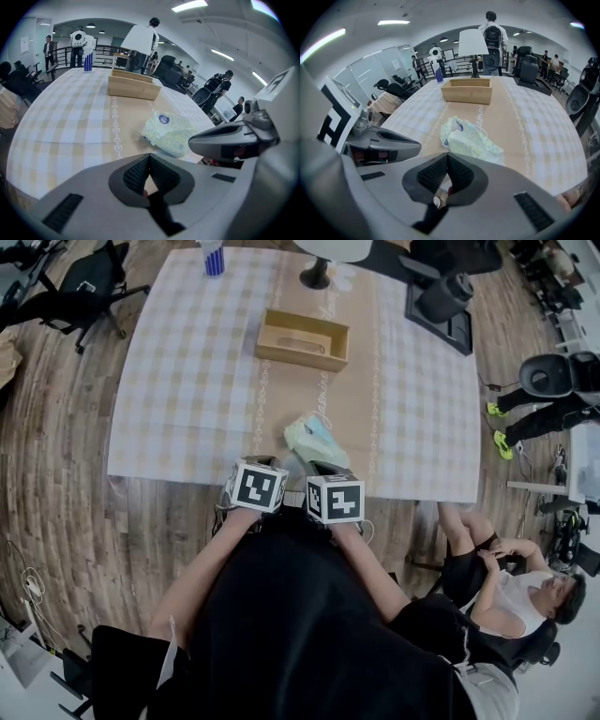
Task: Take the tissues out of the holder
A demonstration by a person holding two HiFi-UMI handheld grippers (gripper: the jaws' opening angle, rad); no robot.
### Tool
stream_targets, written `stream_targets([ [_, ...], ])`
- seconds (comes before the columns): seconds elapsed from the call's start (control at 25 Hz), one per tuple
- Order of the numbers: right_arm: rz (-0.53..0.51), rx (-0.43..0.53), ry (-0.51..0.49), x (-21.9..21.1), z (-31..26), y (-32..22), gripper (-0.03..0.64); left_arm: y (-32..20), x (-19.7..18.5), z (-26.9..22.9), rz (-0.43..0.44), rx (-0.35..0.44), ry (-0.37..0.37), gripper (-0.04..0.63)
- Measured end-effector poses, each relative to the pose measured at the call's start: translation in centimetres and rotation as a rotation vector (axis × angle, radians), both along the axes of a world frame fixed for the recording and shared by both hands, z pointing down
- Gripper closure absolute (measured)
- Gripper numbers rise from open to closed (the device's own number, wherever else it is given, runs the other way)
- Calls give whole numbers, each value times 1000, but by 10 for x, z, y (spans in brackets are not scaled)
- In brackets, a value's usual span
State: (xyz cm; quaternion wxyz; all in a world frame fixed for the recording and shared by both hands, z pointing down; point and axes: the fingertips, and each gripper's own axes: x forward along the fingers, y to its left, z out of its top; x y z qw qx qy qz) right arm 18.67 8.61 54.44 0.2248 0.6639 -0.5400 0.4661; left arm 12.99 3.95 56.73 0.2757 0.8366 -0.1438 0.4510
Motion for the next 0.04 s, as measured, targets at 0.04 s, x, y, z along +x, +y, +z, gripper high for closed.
stream_targets([
  [0.04,-4,1,-2,0,0,0,604,-1,0,-2,-3,1,0,595],
])
